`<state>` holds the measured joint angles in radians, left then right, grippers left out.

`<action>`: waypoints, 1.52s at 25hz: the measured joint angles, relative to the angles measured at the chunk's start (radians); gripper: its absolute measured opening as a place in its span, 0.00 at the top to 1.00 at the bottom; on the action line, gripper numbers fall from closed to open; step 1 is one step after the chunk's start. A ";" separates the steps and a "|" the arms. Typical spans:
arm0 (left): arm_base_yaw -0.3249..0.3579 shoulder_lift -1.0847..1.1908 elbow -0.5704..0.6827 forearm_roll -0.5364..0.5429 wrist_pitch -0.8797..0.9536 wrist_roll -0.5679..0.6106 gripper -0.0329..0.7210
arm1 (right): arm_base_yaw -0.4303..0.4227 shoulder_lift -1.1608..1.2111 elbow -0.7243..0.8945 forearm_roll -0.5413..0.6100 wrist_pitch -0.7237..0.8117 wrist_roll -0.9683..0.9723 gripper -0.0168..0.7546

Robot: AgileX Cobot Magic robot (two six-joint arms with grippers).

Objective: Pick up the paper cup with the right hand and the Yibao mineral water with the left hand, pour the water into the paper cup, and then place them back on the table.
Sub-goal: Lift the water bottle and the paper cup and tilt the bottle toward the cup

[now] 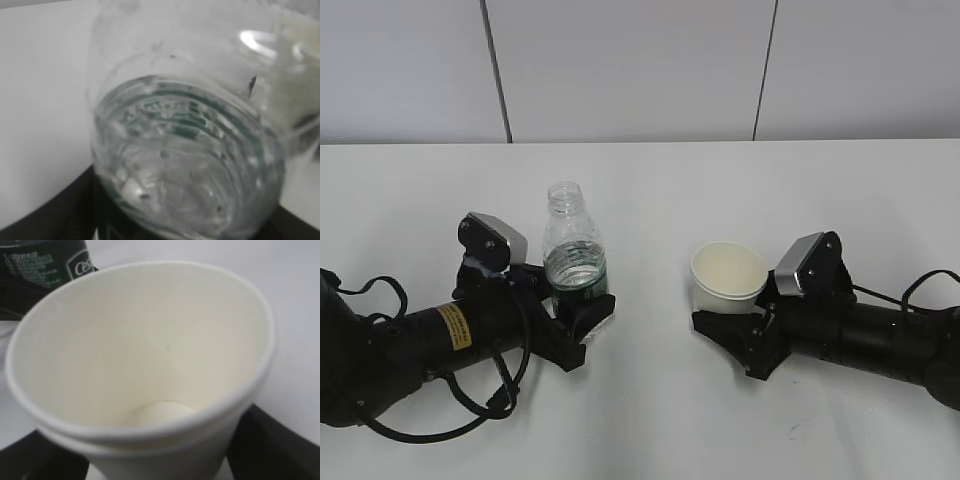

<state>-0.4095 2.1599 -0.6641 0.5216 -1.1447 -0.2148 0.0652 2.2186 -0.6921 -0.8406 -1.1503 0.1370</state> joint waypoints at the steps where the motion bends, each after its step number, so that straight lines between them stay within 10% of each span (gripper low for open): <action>1: 0.000 0.000 0.000 0.000 0.000 0.000 0.38 | 0.000 0.000 0.000 -0.002 0.000 0.000 0.26; 19: 0.000 -0.151 0.001 0.033 0.083 0.046 0.42 | 0.002 -0.127 0.000 -0.238 -0.001 0.138 0.29; 38: 0.000 -0.209 0.001 -0.043 0.112 0.529 0.46 | 0.147 -0.127 -0.197 -0.530 -0.001 0.397 0.29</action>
<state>-0.4095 1.9504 -0.6632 0.4788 -1.0322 0.3139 0.2123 2.0916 -0.8894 -1.3705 -1.1513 0.5337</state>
